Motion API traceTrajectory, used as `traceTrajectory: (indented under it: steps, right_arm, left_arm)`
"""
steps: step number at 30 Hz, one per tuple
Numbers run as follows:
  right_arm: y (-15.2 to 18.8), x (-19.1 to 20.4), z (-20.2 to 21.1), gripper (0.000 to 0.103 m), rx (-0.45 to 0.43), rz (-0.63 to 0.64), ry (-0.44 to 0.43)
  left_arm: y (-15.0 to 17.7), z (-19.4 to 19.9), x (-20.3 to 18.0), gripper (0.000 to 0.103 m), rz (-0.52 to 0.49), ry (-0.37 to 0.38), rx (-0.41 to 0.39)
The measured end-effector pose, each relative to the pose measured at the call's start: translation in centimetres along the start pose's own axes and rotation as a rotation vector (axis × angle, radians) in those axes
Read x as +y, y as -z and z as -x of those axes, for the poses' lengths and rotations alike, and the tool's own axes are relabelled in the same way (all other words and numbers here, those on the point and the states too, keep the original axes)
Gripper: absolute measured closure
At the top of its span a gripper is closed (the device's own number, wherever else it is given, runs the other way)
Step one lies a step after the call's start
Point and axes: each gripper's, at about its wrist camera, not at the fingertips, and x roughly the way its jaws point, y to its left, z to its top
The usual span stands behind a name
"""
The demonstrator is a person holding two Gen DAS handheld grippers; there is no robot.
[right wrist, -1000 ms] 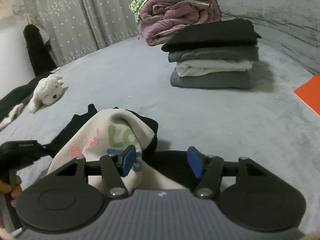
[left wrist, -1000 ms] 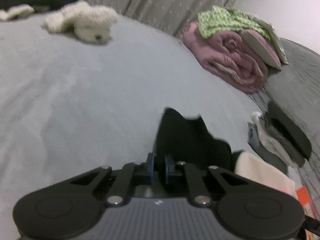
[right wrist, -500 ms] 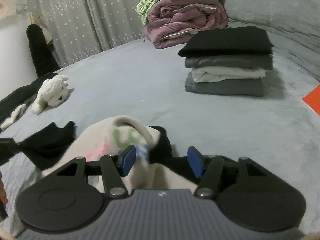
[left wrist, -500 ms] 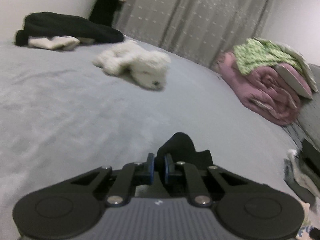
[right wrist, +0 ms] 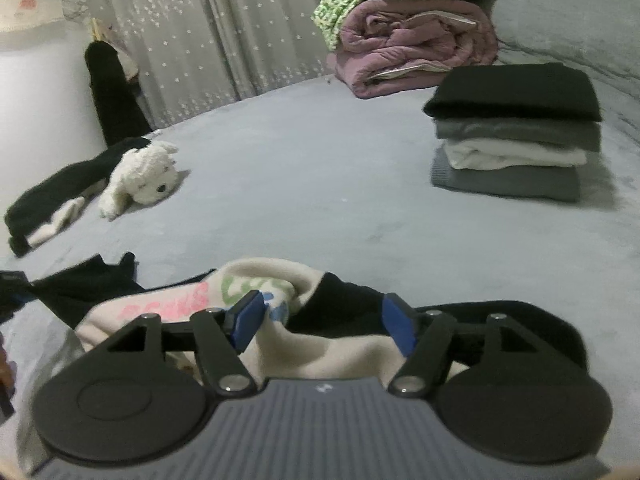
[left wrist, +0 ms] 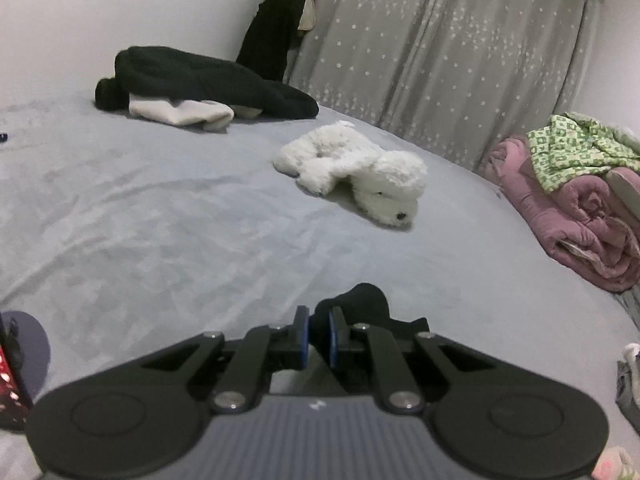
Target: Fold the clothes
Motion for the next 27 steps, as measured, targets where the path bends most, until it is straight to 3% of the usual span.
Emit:
traceTrajectory:
  steps: [6,19,22,24,27]
  right_arm:
    - [-0.4,0.4,-0.1,0.034,0.002,-0.046,-0.042]
    - [-0.6,1.2,-0.4,0.034,0.003,-0.075,-0.059]
    - [-0.5,1.4,-0.6,0.034,0.007,-0.069,-0.060]
    - [-0.4,1.5,-0.7,0.034,0.010,-0.066,-0.059]
    - [-0.4,1.6,-0.8,0.034,0.014,-0.064,-0.056]
  left_arm:
    - [-0.2,0.2,0.6,0.093,-0.001,-0.018,-0.015]
    - [0.2,0.0,0.5,0.091,-0.011,0.025,0.076]
    - [0.2,0.0,0.7,0.083,0.002,0.040,0.098]
    - [0.2,0.2,0.6,0.068,0.000,0.049,0.106]
    - [0.3,0.7,0.3,0.058,-0.012,0.070,0.117]
